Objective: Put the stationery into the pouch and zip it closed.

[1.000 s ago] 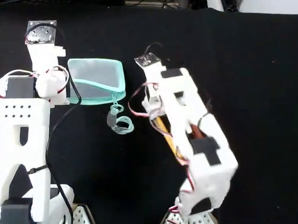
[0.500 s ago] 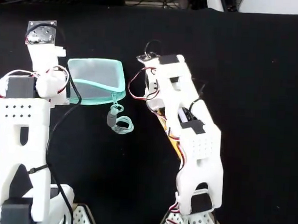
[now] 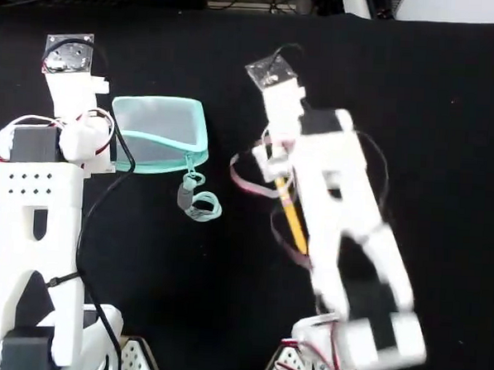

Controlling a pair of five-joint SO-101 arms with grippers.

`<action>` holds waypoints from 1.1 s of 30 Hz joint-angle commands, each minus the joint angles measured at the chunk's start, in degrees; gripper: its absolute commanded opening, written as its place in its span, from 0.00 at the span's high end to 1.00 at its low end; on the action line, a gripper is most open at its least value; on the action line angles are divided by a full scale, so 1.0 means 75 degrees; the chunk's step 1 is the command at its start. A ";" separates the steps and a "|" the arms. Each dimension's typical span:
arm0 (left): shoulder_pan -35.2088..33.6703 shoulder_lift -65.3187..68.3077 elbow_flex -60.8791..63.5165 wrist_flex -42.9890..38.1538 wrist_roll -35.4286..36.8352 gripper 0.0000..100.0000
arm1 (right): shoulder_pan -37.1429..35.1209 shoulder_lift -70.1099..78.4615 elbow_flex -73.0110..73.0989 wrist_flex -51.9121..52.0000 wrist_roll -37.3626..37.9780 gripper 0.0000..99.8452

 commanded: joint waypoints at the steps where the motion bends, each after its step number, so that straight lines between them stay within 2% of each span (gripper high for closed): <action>1: 0.0053 0.0000 -0.0006 -0.0035 0.0023 0.97 | -0.0563 -0.2526 0.0838 -0.0516 -0.0070 0.99; 7: 0.0064 0.0000 0.0217 -0.0164 0.0023 0.97 | -0.1266 -0.4671 0.0662 -0.0774 -0.0610 0.99; 12: 0.0041 0.0000 0.0393 -0.0352 0.0023 0.97 | -0.1958 -0.4929 -0.0393 -0.0926 -0.1020 0.99; 17: 0.0041 0.0000 0.0393 -0.0328 0.0023 0.97 | -0.3036 -0.5152 -0.0404 -0.1489 -0.1055 0.99; 24: 0.0029 0.0000 0.0369 -0.0305 0.0035 0.97 | -0.4349 -0.6664 0.1119 -0.3657 -0.0879 0.99; 27: 0.0029 -0.0012 0.0346 -0.0305 0.0035 0.97 | -0.4431 -0.7355 0.2210 -0.4911 -0.0328 0.99; 30: 0.0029 -0.0012 0.0346 -0.0305 0.0035 0.97 | -0.4431 -0.7555 0.2983 -0.5908 -0.0293 0.99; 33: 0.0029 -0.0012 0.0358 -0.0293 0.0035 0.97 | -0.4431 -0.7355 0.3182 -0.6119 -0.0293 0.99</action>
